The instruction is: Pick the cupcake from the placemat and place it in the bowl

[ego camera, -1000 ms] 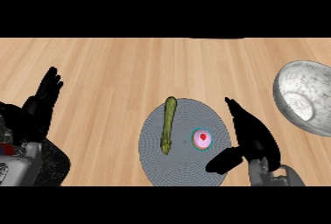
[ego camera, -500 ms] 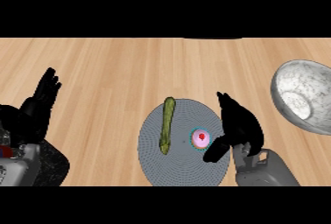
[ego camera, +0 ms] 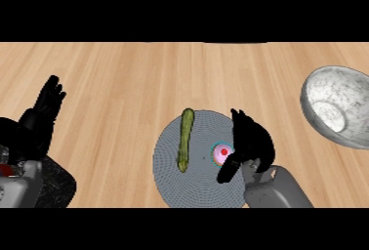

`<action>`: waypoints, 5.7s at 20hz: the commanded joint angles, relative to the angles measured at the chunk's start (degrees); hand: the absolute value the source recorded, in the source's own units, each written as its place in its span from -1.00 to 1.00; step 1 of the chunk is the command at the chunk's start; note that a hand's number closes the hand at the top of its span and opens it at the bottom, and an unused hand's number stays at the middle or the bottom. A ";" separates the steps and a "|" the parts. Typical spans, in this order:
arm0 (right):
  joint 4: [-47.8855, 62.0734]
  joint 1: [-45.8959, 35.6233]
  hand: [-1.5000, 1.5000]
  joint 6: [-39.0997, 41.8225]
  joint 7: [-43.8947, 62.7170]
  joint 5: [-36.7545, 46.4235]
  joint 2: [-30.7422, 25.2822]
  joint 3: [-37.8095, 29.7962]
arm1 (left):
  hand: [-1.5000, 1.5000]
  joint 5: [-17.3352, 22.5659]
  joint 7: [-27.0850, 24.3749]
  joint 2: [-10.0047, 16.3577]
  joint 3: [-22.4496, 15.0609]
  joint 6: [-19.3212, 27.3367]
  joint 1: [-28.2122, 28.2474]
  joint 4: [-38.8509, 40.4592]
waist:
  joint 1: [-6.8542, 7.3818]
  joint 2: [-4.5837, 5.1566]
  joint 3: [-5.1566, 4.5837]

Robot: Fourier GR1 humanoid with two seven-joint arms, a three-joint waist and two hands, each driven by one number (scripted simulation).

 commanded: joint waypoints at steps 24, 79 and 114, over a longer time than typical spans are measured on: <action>23.33 -3.56 1.00 -12.72 -8.05 0.75 3.23 -1.53 | 0.00 -6.28 1.96 -5.74 2.78 -2.48 3.27 -4.37 | 0.26 0.11 0.06; 27.96 -17.26 1.00 -35.15 -26.19 12.51 -24.71 -36.62 | 0.00 -7.34 0.03 -7.03 9.96 -9.90 0.31 0.53 | 0.12 0.17 0.05; 20.47 8.16 -1.00 -20.83 -55.64 -39.61 -26.99 -77.15 | 0.00 -8.25 1.73 -8.07 11.83 -9.80 4.83 -5.37 | -1.47 -0.45 0.00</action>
